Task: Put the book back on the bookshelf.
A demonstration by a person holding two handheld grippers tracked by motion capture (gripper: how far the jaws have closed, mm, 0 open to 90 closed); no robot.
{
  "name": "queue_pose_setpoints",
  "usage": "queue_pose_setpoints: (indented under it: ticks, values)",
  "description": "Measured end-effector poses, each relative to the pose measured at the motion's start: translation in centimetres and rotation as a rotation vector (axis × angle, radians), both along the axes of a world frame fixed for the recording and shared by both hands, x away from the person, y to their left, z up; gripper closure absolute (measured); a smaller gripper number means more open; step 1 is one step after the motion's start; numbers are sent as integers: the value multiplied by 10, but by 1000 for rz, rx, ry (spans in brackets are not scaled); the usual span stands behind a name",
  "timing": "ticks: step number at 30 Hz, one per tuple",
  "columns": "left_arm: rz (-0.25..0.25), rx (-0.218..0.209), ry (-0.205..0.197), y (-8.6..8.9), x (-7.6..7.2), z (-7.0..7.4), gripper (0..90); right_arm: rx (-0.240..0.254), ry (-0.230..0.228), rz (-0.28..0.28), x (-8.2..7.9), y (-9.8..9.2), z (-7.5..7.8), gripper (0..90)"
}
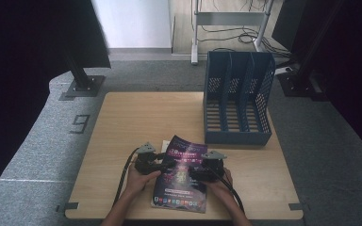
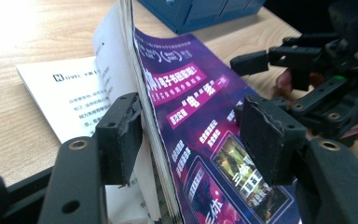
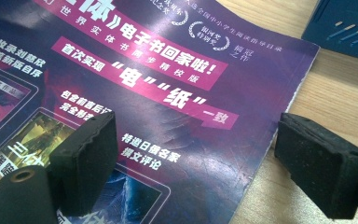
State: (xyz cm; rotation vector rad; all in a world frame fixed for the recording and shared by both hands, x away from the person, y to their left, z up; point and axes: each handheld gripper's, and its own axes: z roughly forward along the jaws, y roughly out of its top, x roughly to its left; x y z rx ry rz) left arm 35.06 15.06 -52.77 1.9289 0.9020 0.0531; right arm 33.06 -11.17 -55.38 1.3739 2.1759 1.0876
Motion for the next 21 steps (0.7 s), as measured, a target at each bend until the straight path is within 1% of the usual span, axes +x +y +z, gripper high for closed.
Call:
queue_pose_setpoints:
  ticks: [2, 3, 4, 5, 7, 8, 9, 10, 11, 12, 13, 16, 19, 21]
  values:
    - [6, 6, 4, -1, 1, -1, 397, 0, 0, 0, 0, 0, 0, 133]
    - [15, 22, 5, -2, 2, -1, 401, 0, 0, 0, 0, 0, 0, 132]
    - [15, 22, 5, -2, 2, -1, 402, 0, 0, 0, 0, 0, 0, 132]
    - [24, 33, 1, -1, 2, -1, 402, 0, 0, 0, 0, 0, 0, 132]
    - [69, 79, -11, 0, 3, -1, 402, 0, 0, 0, 0, 0, 0, 133]
    - [94, 102, -10, 1, 5, -1, 395, 0, 0, 0, 0, 0, 0, 133]
    - [112, 108, 12, 3, 7, -3, 397, 0, 0, 0, 0, 0, 0, 133]
    - [125, 113, 29, 4, 9, -6, 376, 0, -1, 0, 0, 0, 0, 133]
    - [125, 113, 29, 4, 9, -6, 370, 0, -1, 0, 0, 0, 0, 133]
    - [137, 133, 34, 4, 10, -9, 370, 0, -1, 1, 0, 0, 0, 133]
    - [148, 144, 41, 4, 10, -10, 363, 0, -1, 1, 0, 0, 0, 133]
    - [165, 151, 48, 3, 11, -12, 339, 0, -1, 2, 0, 0, 0, 133]
    - [179, 168, 56, 2, 13, -15, 310, 0, -1, 1, 0, 0, 0, 133]
    - [182, 163, 71, 2, 15, -16, 302, 0, -1, 1, 0, 0, 0, 133]
